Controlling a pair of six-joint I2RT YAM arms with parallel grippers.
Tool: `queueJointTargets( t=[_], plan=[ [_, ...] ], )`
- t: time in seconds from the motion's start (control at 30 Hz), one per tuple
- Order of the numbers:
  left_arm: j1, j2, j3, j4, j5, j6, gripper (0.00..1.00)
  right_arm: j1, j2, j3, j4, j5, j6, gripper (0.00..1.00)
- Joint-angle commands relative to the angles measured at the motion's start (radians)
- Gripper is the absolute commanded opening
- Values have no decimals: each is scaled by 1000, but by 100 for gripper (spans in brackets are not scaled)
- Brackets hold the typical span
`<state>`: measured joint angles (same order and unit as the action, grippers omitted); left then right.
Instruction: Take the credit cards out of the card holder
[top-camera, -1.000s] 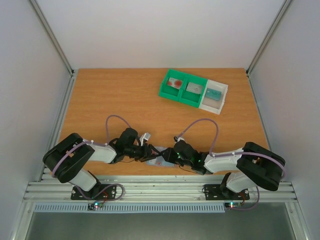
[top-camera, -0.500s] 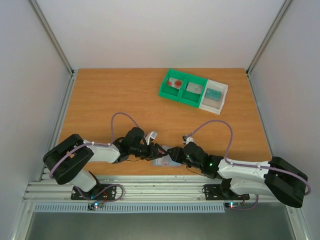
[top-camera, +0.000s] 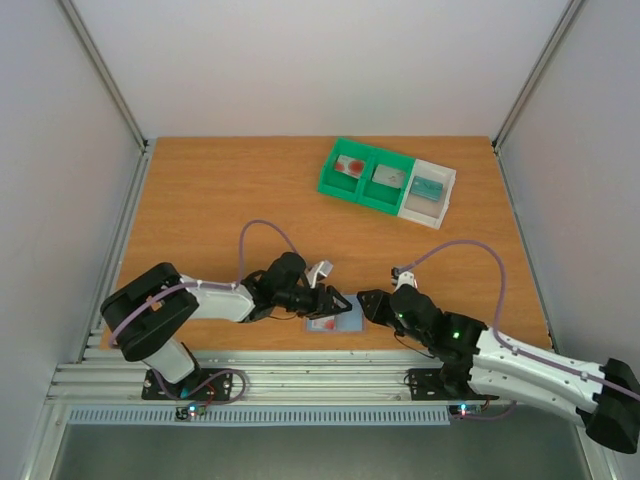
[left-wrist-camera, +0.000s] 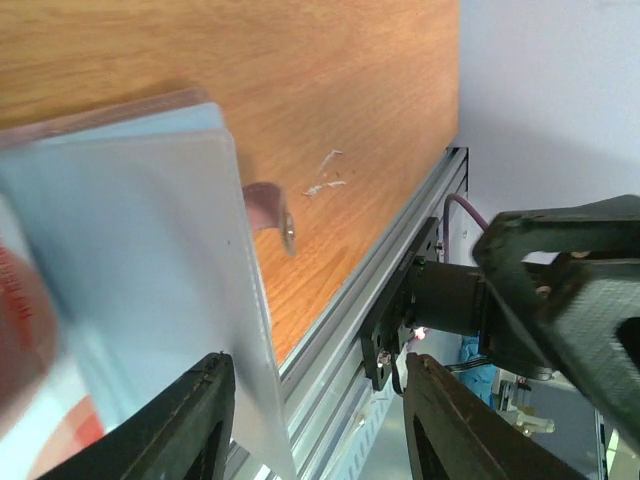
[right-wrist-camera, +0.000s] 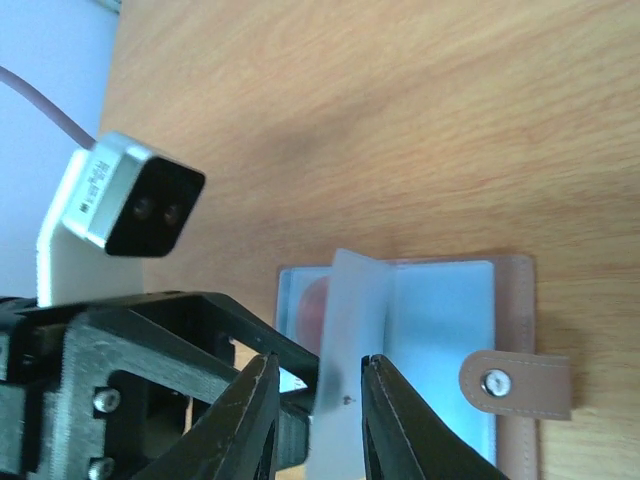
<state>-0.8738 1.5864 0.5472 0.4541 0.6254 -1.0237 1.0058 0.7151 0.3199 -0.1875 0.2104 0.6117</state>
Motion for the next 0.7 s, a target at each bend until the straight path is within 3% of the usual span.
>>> queueJointTargets(
  t=[0.0, 0.23, 0.67],
  plan=[
    [-44, 44, 55, 33, -24, 2, 48, 9, -103, 61, -214, 81, -29, 25],
    [-54, 59, 78, -21, -54, 31, 45, 8, -191, 109, -319, 62, -63, 25],
    [-54, 126, 176, -63, -3, 83, 48, 8, -72, 158, -261, 12, -95, 25]
  ],
)
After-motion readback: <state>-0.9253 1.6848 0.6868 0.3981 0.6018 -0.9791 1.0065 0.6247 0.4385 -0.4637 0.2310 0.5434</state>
